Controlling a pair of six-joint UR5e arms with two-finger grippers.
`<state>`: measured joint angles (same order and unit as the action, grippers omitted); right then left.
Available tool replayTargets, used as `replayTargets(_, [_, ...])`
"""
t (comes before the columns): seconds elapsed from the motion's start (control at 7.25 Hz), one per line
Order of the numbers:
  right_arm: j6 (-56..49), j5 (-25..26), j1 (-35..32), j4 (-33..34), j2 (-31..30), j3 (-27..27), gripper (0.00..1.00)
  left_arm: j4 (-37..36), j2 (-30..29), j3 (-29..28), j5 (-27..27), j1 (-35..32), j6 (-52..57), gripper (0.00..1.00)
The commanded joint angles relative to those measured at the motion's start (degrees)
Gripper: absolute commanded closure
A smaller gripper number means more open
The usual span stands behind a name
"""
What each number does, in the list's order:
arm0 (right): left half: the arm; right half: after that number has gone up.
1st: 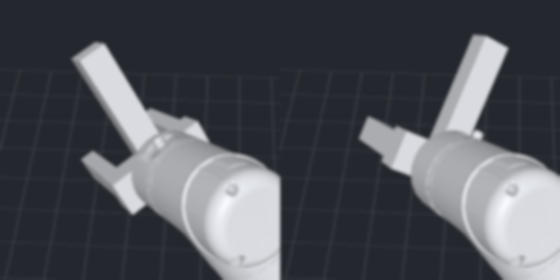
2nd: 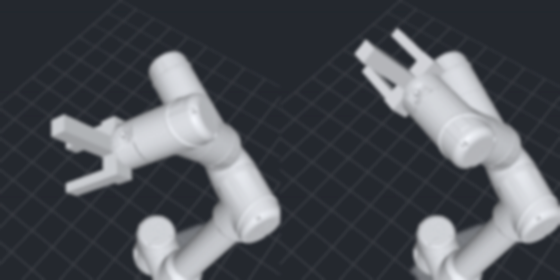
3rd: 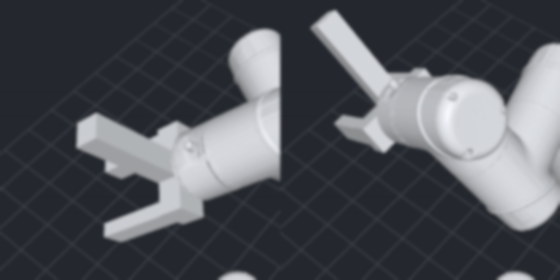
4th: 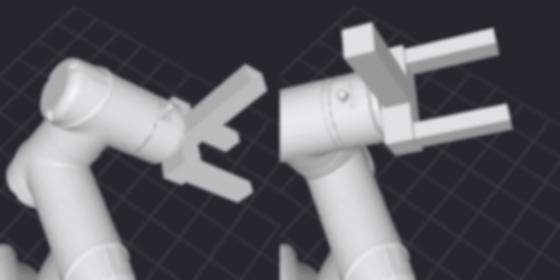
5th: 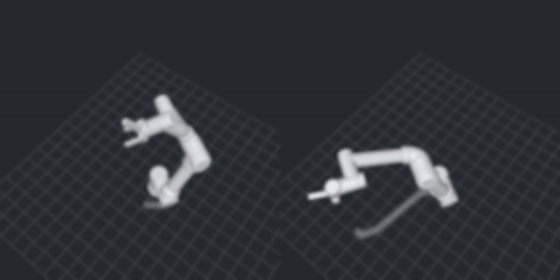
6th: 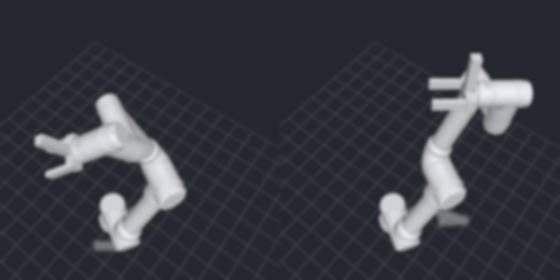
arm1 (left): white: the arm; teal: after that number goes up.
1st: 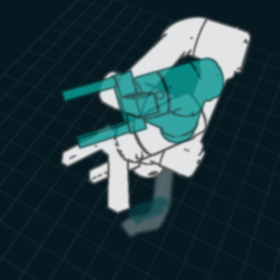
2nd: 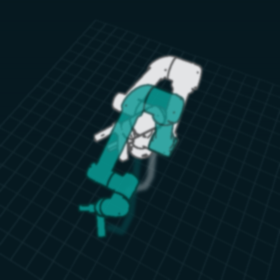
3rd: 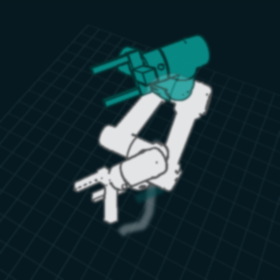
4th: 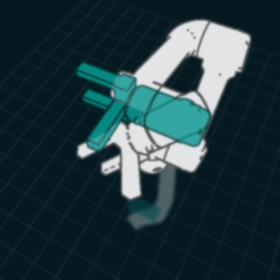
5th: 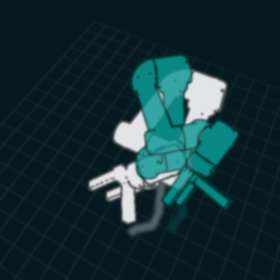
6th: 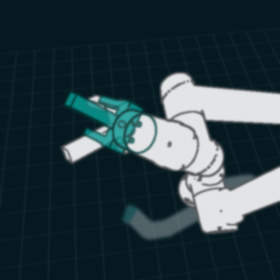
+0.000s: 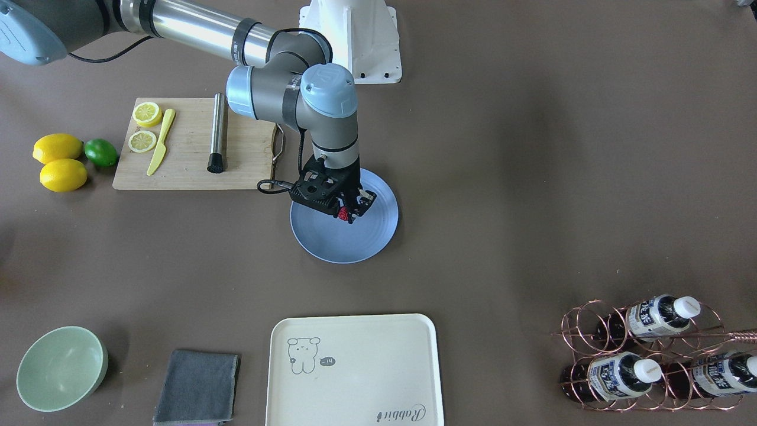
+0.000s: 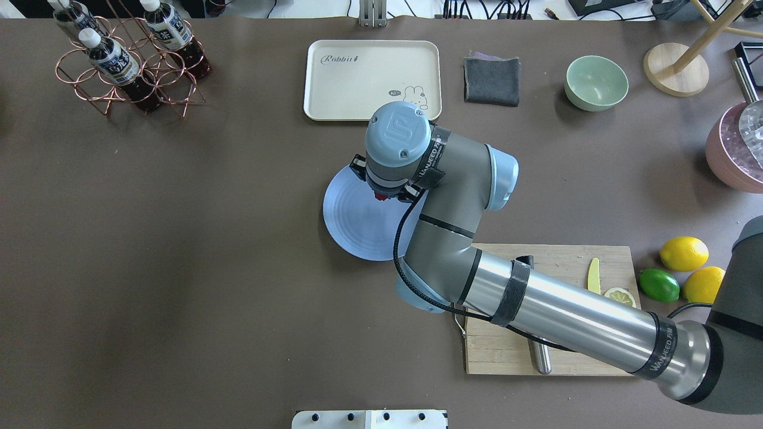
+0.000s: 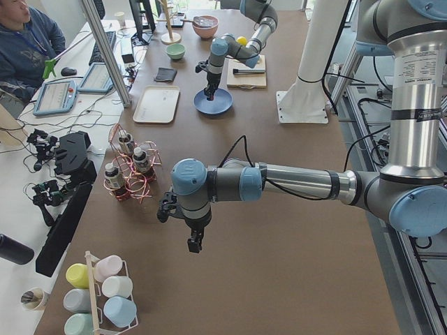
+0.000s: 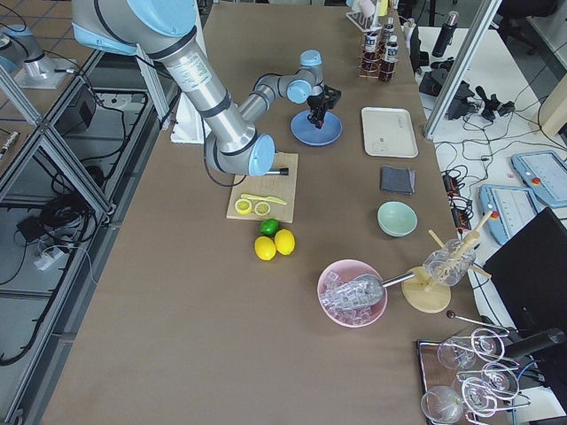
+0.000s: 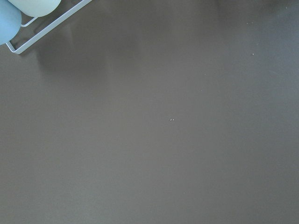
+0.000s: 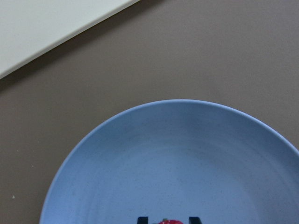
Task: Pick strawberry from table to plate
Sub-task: 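Lower the strawberry onto the blue plate and open the right gripper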
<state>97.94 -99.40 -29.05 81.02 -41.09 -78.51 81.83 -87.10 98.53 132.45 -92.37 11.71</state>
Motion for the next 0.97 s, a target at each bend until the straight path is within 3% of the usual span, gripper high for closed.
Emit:
replayTargets(0.0, [0.1,0.7,0.3,-0.1,0.0,0.3,0.83,0.1,0.0,-0.2,0.0,0.0,0.0,0.01])
replayTargets(0.14, [0.0,2.5,1.1,-0.1,-0.2,0.3,0.15,0.1,0.8,0.1,0.0,0.0,0.1,0.01])
replayTargets(0.28, [-0.3,5.8,2.3,0.1,-0.3,0.4,0.00,0.1,1.0,0.3,0.1,0.0,0.1,0.01])
replayTargets(0.69, [-0.6,5.3,1.2,0.4,-0.1,-0.8,0.00,0.1,1.1,0.3,0.1,0.0,0.1,0.01])
replayTargets(0.83, [-0.7,2.0,-1.4,3.0,-0.2,-2.4,0.00,0.1,1.1,0.3,0.1,0.0,0.1,0.01])
